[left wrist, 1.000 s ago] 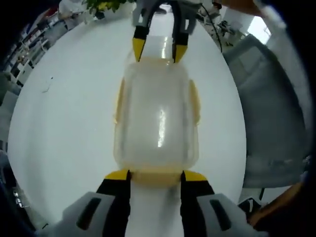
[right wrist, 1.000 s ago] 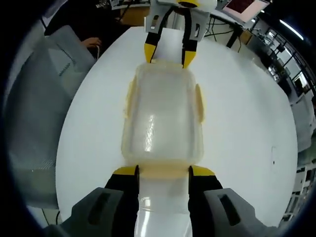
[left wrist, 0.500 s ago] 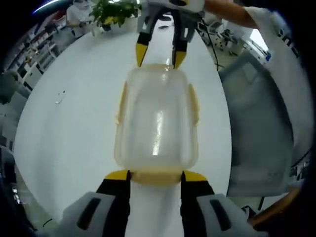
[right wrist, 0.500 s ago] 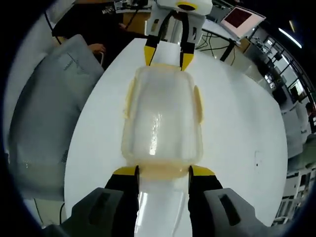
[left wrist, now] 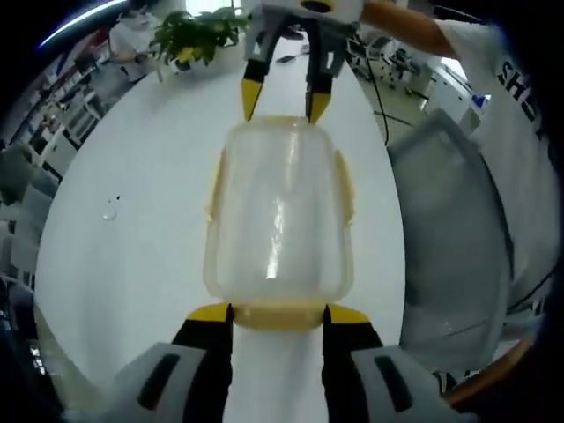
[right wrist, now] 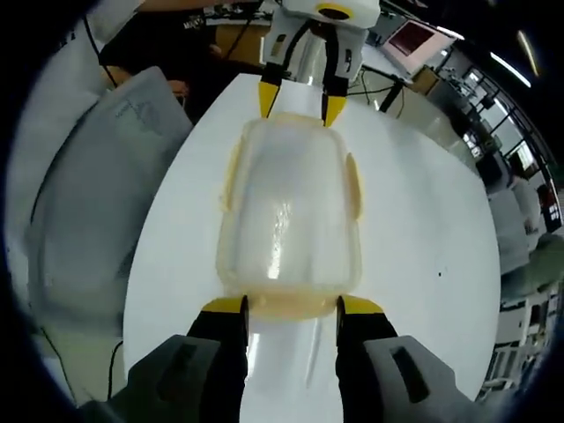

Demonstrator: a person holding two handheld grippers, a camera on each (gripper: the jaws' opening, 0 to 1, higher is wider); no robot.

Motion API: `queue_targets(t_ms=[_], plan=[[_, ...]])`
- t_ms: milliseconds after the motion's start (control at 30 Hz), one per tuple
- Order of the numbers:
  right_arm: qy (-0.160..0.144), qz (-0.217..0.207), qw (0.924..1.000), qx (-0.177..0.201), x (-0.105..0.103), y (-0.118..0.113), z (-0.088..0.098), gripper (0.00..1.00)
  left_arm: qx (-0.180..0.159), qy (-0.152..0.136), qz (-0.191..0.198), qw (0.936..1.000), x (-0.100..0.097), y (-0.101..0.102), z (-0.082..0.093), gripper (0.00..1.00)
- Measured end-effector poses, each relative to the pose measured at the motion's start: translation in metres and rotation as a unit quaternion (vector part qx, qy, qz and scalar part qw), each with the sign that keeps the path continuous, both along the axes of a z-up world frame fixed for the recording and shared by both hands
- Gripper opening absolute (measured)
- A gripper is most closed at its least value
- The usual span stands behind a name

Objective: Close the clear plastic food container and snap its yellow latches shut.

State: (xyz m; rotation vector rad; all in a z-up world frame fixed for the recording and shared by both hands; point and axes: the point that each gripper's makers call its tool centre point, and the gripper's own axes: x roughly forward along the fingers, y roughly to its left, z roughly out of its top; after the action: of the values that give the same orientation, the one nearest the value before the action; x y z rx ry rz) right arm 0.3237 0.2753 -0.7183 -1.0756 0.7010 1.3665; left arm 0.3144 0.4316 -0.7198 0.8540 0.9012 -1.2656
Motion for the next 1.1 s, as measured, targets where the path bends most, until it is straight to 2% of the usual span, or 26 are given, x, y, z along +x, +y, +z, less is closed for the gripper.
queue_targets(t_ms=[333,533,967,1100], plan=[[0.001,-0.021,0.9997,-0.008,0.007,-0.044,-0.002,0.35,-0.005,-0.004,-0.019,0.9998,0.012,-0.045,-0.003,0.34],[0.000,-0.033,0.9993,-0.014,0.011,-0.073,-0.010,0.35,-0.013,-0.004,-0.027,0.9995,0.019,-0.071,-0.007,0.34],[0.009,-0.056,0.9979,-0.030,0.015,-0.127,-0.027,0.35,-0.012,0.013,-0.049,0.9986,0.030,-0.128,-0.026,0.34],[0.012,-0.058,0.9974,-0.041,0.016,-0.138,-0.032,0.35,0.000,0.019,-0.059,0.9981,0.034,-0.140,-0.033,0.34]])
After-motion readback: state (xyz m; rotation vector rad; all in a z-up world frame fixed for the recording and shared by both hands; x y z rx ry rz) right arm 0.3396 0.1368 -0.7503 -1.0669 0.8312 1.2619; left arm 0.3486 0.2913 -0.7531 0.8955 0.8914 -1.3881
